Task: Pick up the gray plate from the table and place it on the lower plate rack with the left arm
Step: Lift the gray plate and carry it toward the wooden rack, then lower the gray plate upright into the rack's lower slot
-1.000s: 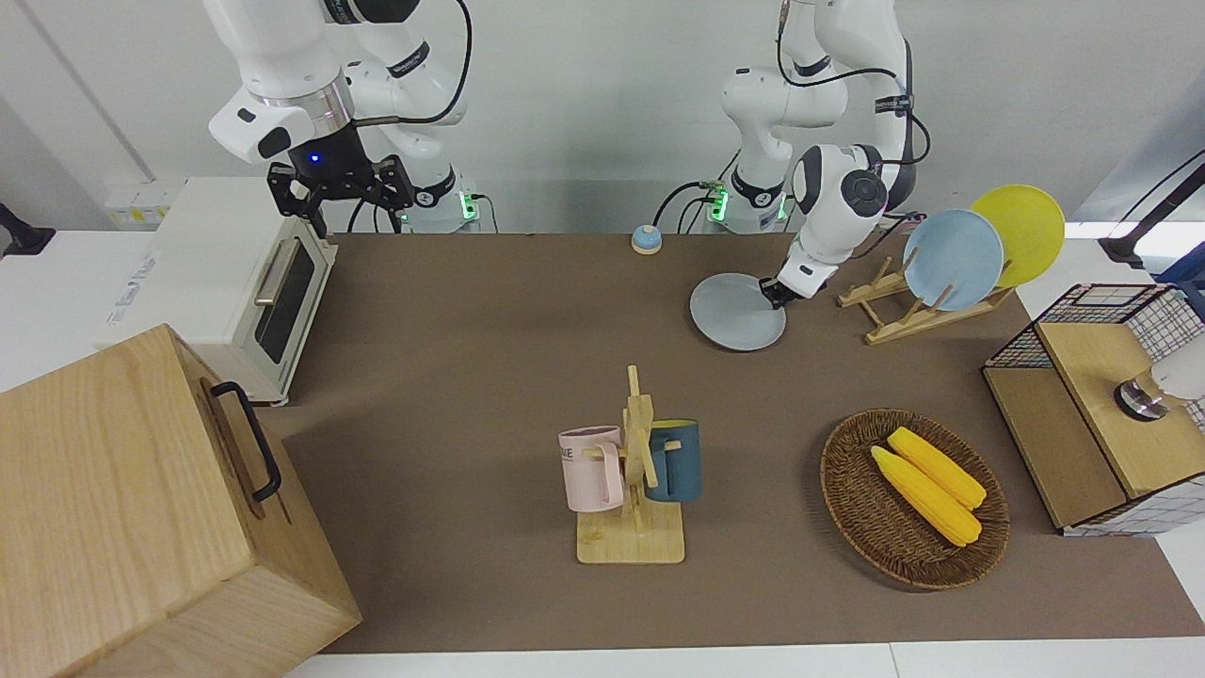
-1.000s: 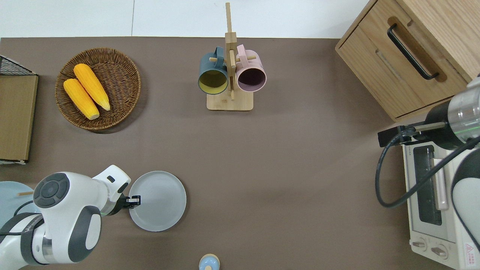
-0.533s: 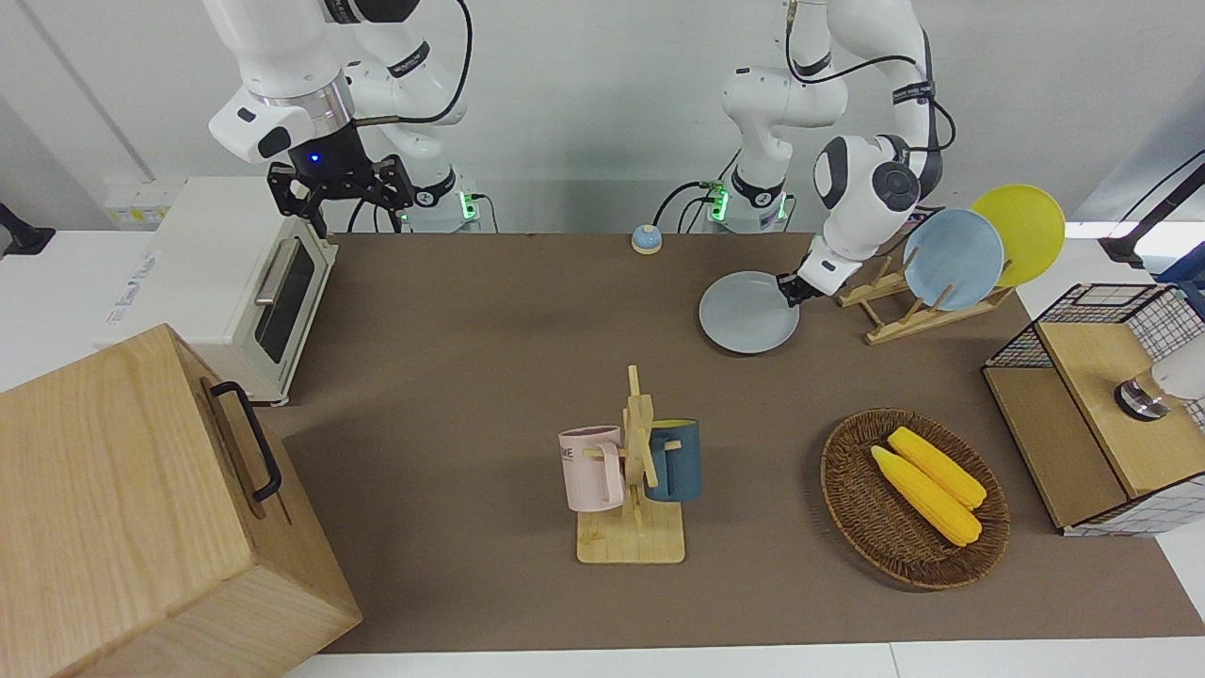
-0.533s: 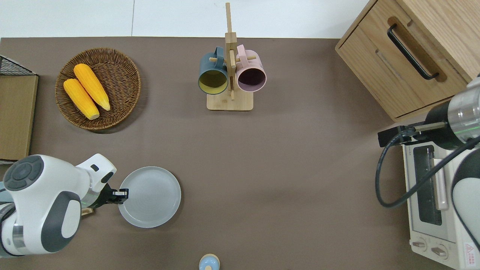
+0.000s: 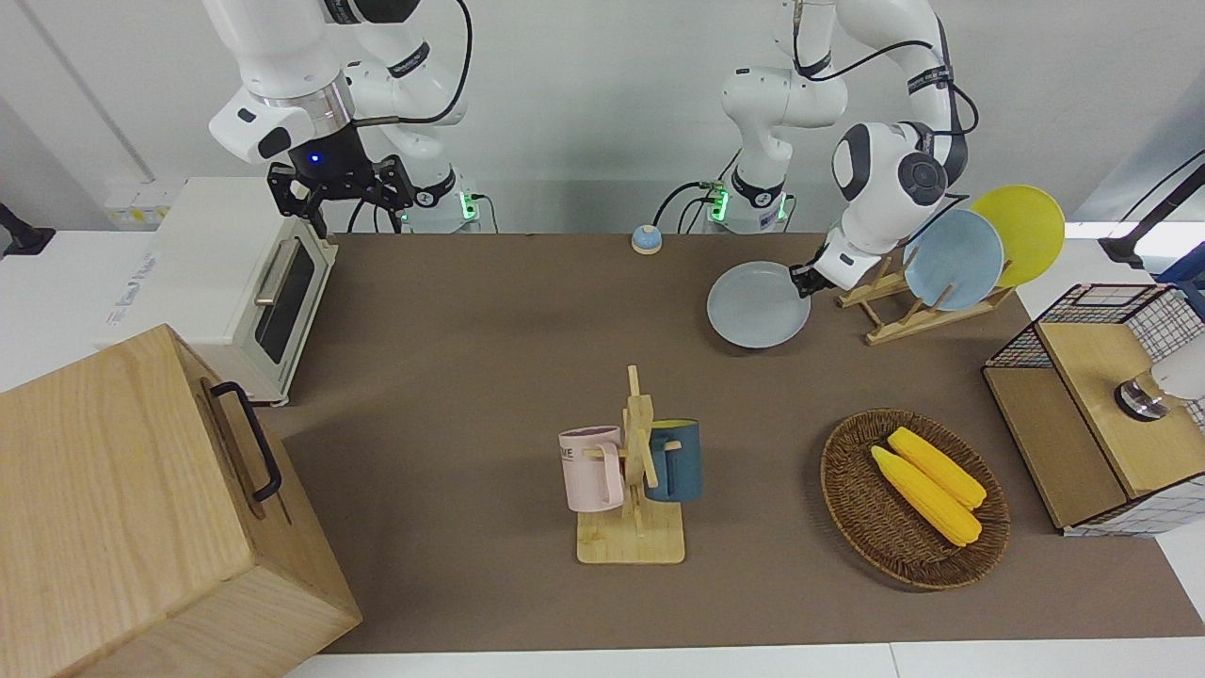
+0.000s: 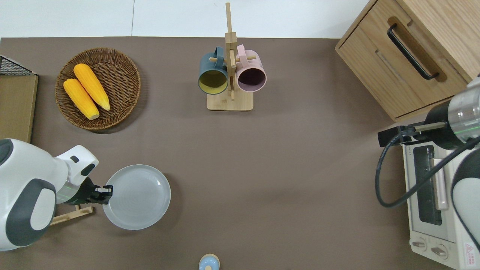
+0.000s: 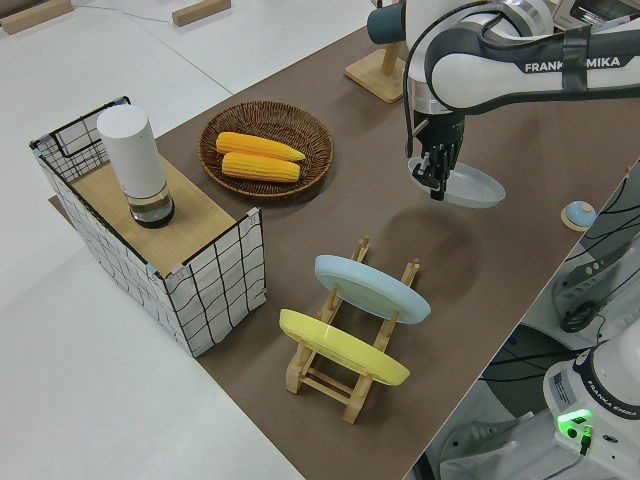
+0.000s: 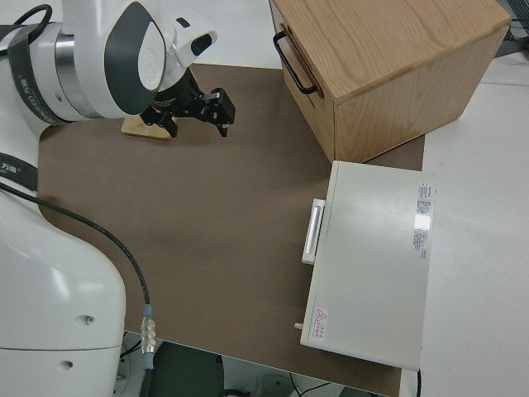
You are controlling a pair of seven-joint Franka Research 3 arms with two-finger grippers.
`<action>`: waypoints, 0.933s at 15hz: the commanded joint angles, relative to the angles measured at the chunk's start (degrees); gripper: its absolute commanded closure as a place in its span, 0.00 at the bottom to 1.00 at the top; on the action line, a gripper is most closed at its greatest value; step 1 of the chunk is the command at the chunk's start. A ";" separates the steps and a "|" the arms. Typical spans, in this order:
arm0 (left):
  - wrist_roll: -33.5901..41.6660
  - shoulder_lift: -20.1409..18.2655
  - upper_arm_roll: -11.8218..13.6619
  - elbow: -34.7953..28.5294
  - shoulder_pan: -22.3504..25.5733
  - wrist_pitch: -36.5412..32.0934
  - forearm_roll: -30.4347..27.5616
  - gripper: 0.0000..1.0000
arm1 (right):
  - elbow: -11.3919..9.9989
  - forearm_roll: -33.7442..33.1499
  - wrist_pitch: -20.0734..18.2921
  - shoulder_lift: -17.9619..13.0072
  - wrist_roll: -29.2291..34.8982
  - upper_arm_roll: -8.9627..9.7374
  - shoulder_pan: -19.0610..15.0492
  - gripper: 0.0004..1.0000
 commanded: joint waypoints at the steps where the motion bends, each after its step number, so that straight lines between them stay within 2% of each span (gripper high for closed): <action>1: 0.78 6.06 0.81 11.32 -0.06 -9.26 6.80 1.00 | 0.59 -0.12 -0.98 -0.11 0.80 1.38 -1.51 0.02; 3: 0.87 9.58 0.81 15.21 0.12 -12.36 13.91 1.00 | 0.59 -0.12 -0.98 -0.11 0.80 1.38 -1.51 0.02; 6: 5.68 12.05 0.55 16.53 0.29 -12.80 21.04 1.00 | 0.59 -0.12 -0.98 -0.11 0.80 1.38 -1.51 0.02; 10: 12.10 19.69 0.11 27.50 1.95 -20.00 24.49 1.00 | 0.59 -0.12 -0.98 -0.11 0.80 1.38 -1.51 0.02; 12: 14.57 21.55 -0.25 30.42 3.01 -22.29 25.45 1.00 | 0.59 -0.12 -0.98 -0.11 0.80 1.38 -1.51 0.02; 14: 15.54 22.34 -2.08 30.96 4.06 -23.78 28.44 1.00 | 0.59 -0.20 -0.98 -0.11 0.80 1.38 -1.51 0.02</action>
